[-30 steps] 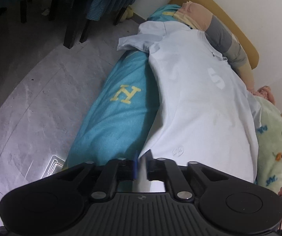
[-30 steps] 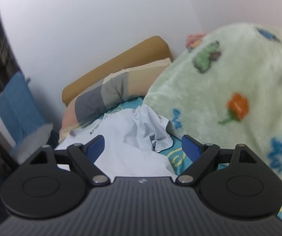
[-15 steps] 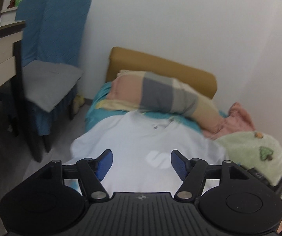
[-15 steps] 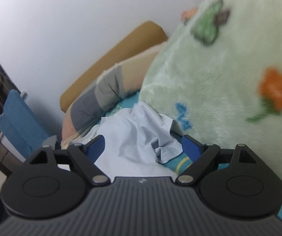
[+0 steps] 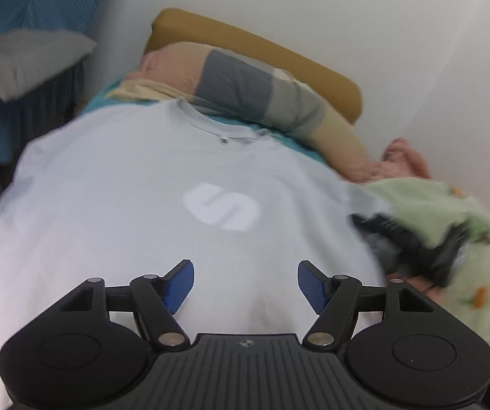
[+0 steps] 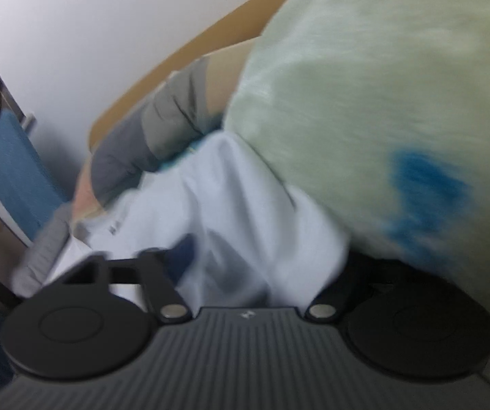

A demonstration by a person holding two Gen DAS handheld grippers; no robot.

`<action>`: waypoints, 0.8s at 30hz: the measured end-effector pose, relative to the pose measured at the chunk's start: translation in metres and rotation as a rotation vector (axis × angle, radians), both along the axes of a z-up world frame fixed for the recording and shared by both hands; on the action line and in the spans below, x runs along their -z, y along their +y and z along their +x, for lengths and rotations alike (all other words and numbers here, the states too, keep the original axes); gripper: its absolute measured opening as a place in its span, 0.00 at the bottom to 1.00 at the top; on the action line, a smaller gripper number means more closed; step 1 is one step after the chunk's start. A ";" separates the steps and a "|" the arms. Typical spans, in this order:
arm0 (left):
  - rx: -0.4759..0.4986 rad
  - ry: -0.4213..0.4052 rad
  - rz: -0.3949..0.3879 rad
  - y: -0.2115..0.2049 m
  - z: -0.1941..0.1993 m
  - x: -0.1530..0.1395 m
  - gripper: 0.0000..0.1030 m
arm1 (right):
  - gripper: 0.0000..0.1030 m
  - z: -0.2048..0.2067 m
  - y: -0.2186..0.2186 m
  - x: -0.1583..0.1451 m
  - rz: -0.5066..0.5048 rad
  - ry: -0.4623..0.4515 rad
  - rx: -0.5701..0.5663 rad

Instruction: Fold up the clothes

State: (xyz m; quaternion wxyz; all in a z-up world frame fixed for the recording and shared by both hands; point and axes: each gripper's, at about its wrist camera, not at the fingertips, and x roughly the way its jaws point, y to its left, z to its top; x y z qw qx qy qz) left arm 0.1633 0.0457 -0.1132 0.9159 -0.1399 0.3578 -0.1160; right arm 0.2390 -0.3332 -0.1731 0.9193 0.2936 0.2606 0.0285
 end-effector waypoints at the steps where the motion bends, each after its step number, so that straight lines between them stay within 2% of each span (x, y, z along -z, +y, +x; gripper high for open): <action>1: -0.003 -0.008 0.019 0.003 0.003 0.004 0.67 | 0.32 0.003 0.000 -0.004 0.010 -0.006 0.011; 2: -0.005 -0.015 0.037 0.006 0.005 0.007 0.67 | 0.13 0.005 -0.001 -0.009 0.017 -0.013 0.021; 5: -0.021 0.002 -0.035 0.022 0.009 0.008 0.67 | 0.09 0.000 0.000 -0.040 -0.014 -0.075 0.039; 8: -0.036 -0.010 -0.075 0.035 0.007 -0.001 0.67 | 0.08 0.000 0.013 -0.087 -0.098 -0.111 0.047; 12: -0.050 -0.041 -0.107 0.055 -0.003 -0.021 0.67 | 0.08 0.015 0.053 -0.153 -0.238 -0.085 0.004; 15: -0.093 -0.066 -0.121 0.076 -0.008 -0.034 0.67 | 0.08 0.033 0.104 -0.185 -0.366 -0.038 -0.059; 18: -0.139 -0.080 -0.129 0.101 -0.011 -0.040 0.67 | 0.08 0.055 0.164 -0.194 -0.484 0.011 -0.137; 21: -0.183 -0.071 -0.125 0.121 -0.006 -0.033 0.67 | 0.08 0.073 0.227 -0.178 -0.562 0.039 -0.228; 24: -0.225 -0.042 -0.136 0.137 0.000 -0.019 0.67 | 0.08 0.088 0.281 -0.140 -0.637 0.088 -0.306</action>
